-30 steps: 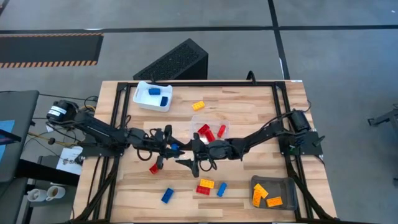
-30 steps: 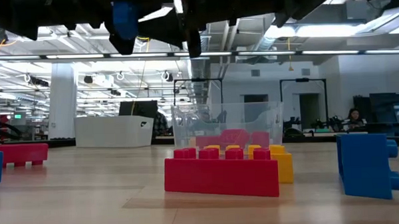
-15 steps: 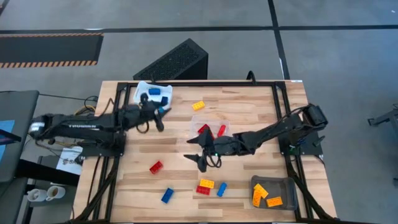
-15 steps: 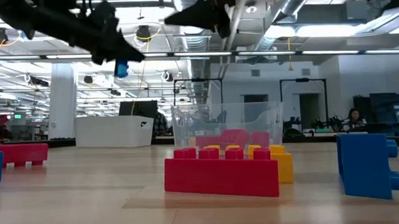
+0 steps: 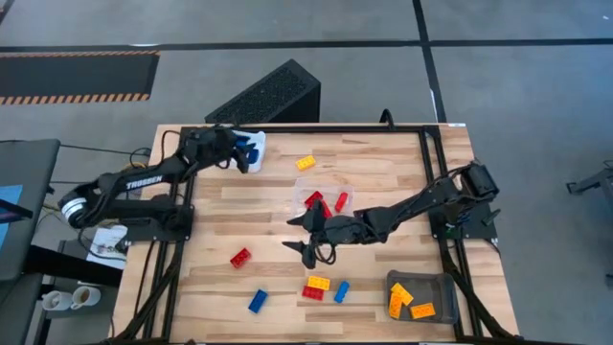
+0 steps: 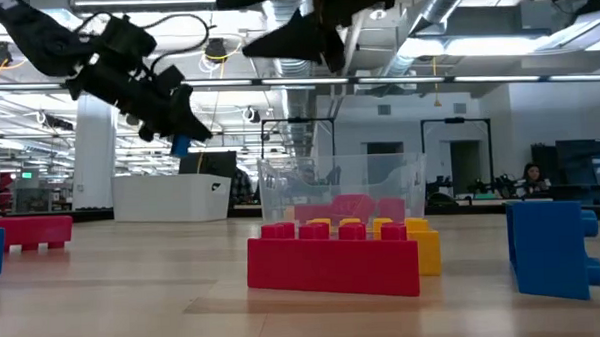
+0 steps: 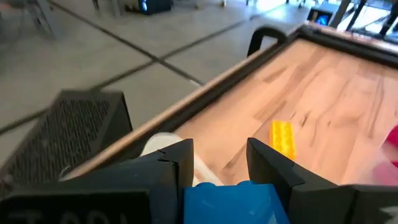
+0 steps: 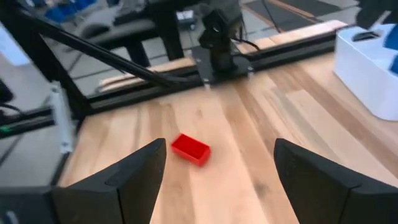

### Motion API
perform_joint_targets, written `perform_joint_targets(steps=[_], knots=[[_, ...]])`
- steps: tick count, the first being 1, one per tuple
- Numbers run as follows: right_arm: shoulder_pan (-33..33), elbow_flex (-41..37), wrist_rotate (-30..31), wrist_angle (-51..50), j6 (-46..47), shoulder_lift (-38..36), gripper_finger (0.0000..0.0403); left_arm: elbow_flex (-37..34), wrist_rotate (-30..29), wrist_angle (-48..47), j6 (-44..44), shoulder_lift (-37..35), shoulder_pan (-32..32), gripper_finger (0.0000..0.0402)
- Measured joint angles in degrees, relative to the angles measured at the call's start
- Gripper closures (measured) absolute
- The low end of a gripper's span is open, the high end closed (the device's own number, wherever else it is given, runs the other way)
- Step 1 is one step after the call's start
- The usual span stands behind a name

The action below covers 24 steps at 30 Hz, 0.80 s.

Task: Sort & place blocks by color
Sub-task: Put the blue game piece into the white bin, then put the red game piece into the transparent bin

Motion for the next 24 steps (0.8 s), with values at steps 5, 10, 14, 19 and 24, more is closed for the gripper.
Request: perform_joint_targets(steps=[5,10,14,19,24], knots=[[-0.4,0.0,0.1,-0.8,1.3,0.7,0.0086,0.0,1.5,2.0,1.8,4.8,1.9,0.0300],[-0.5,-0.1,-0.2,-0.7,1.9,1.0,0.0085,0.0,-1.2,3.7,2.9,7.4,2.1,0.0275],[-0.2,-0.1,-0.1,-1.0,2.0,1.0,0.0085,0.0,-2.7,5.5,3.3,7.4,2.0,0.0251],[-0.2,-0.1,-0.1,-0.9,2.4,1.0,0.0085,0.0,-1.9,6.9,2.4,6.5,1.9,0.0198],[-0.2,-0.1,-0.1,-2.2,2.4,1.0,0.0085,0.0,1.4,5.6,-1.2,2.8,1.9,0.0134]])
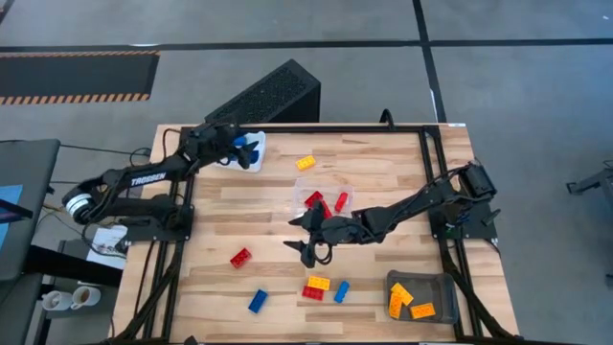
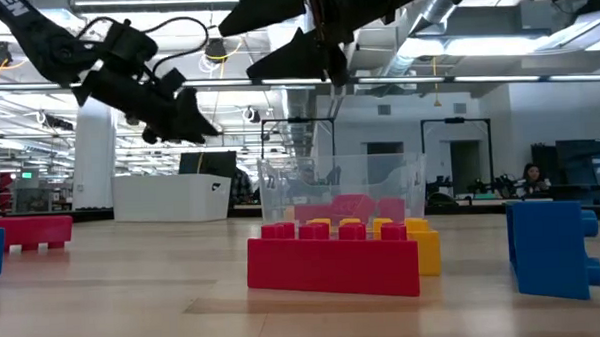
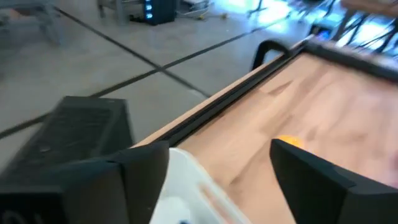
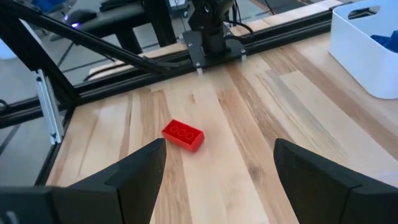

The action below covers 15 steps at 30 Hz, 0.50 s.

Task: Sort & place blocks by color
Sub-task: Put the red game piece into the transparent bin

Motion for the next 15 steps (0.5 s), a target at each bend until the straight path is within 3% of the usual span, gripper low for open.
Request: perform_joint_targets(steps=[7,15], knots=[[-0.4,0.0,-0.2,-7.2,6.0,0.0,0.0085,0.0,6.4,-2.1,-6.9,-14.2,-3.9,0.0101],[-0.1,0.0,-0.2,-13.2,9.0,-0.2,0.0085,0.0,2.5,-8.2,-8.7,-30.7,-22.1,0.0109]])
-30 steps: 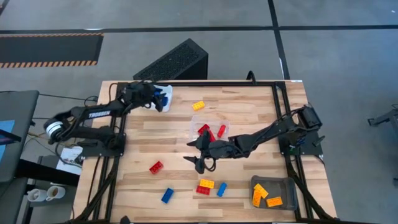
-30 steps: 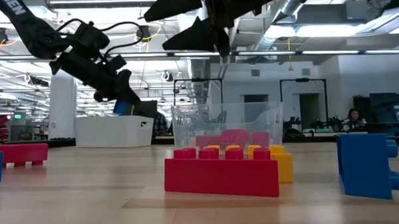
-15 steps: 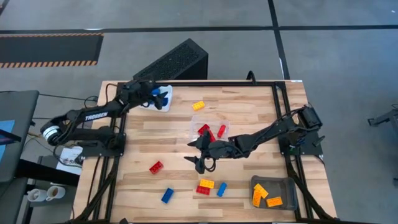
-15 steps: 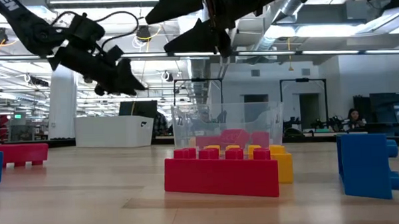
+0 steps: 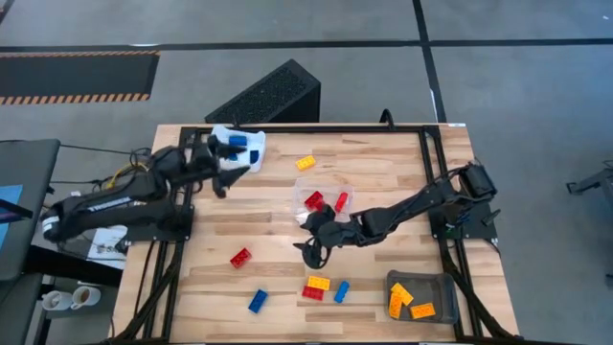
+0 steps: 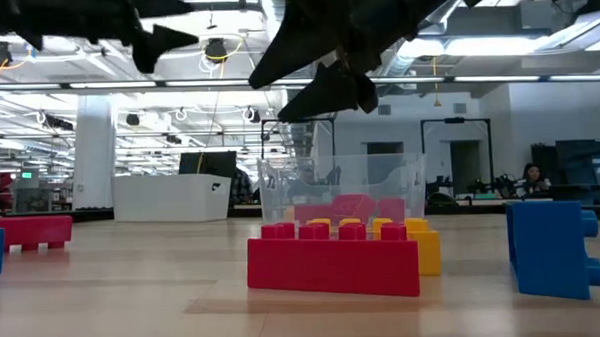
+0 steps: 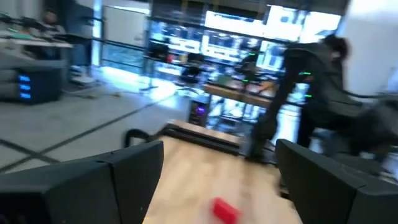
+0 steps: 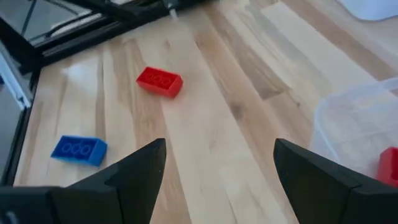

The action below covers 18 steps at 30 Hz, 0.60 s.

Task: Sort & place blocks by color
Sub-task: Put the red game piece into the transparent bin

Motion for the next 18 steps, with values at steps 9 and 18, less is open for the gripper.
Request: perform_joint_targets(steps=[9,18], knots=[[-0.1,0.1,0.2,-1.1,-0.2,-2.1,0.0085,-7.2,-19.2,1.4,-1.5,-2.2,-24.1,0.0110],[-0.5,0.0,0.6,-1.2,0.6,-2.0,0.0085,-18.9,-23.0,17.1,-4.4,3.6,-39.4,0.0110]])
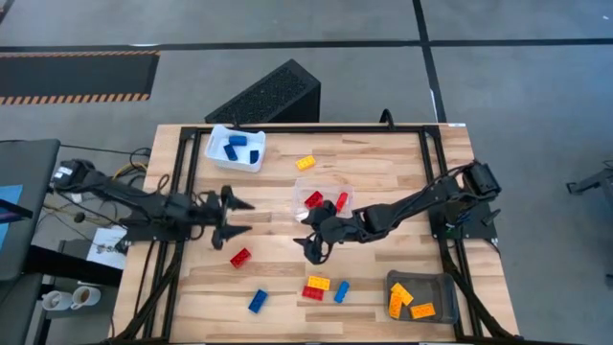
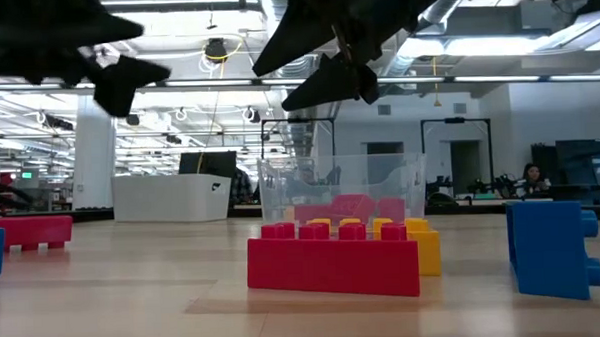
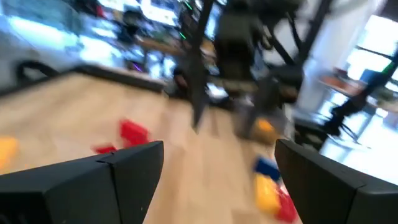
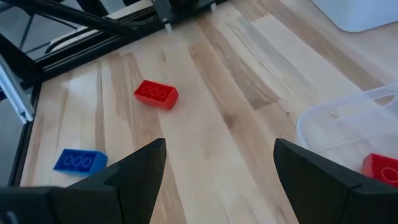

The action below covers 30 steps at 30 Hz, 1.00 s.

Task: Sort & place blocks by color
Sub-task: Put the red game piece into the transparent bin

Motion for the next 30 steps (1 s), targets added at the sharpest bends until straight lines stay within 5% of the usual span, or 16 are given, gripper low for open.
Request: perform_joint_targets(steps=[8,30], knots=[[-1.3,0.0,1.2,1.3,0.0,0.5,0.0085,0.2,-4.4,-2.6,-0.1,3.5,-4.1,0.0110],[-0.7,0.0,3.6,1.3,-0.5,0.5,0.0085,1.4,-2.9,-2.7,-0.3,9.7,-4.0,0.0110]])
